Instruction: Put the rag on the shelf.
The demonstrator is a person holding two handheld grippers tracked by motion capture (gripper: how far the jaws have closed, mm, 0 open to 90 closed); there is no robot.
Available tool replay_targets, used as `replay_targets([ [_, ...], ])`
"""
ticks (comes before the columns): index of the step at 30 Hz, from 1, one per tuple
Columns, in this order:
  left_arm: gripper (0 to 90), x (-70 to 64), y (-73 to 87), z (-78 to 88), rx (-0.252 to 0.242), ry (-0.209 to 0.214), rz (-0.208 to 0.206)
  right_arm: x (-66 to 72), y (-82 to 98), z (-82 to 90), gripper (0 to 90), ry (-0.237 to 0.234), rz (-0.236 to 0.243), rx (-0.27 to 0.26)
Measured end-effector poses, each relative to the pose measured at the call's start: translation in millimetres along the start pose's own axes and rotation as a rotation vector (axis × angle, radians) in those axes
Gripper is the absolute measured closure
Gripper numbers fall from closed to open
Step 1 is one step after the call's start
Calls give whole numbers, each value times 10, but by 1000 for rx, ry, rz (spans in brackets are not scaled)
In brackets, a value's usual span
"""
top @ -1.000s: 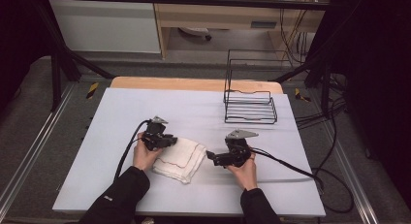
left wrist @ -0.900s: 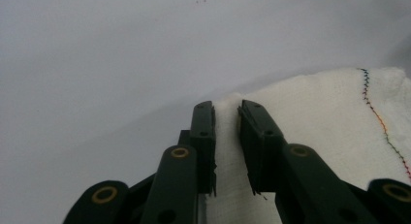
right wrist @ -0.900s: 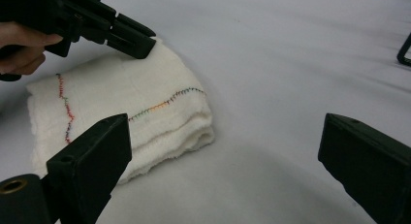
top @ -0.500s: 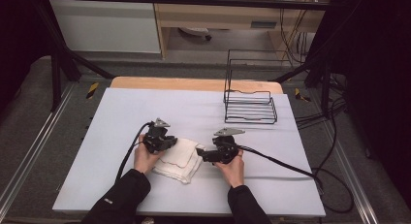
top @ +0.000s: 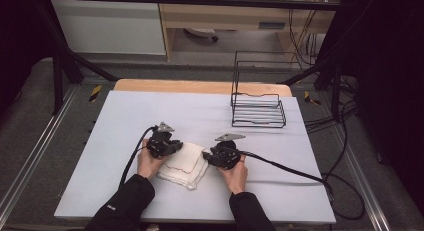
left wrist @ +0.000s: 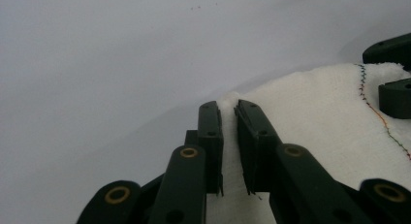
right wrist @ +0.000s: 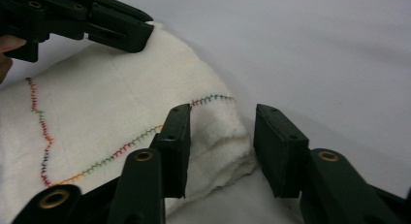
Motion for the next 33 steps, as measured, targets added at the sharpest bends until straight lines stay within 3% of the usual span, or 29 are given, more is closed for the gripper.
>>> replay_targets([
  [6, 802, 1, -1, 7, 2, 1, 1, 45, 12, -7, 755, -30, -71, 6],
  [13, 825, 1, -3, 40, -4, -1, 12, 54, -1, 16, 803, -37, -90, -3],
  [23, 831, -10, -43, 295, -96, 7, 17, 120, -98, 202, 808, -95, -53, -79],
  [33, 831, -66, -47, 557, -158, -6, -5, 242, -179, 395, 812, -98, 20, -143],
])
Point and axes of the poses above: each handheld gripper's, and its own axes: z roughly backward along the jaws, y roughly out of its underside, x roughly to its left, the point moved 6 cm from there along -z, roughly forward along the jaws, and after that the axes turned 11 degrees about x, right-handed, at the moved point
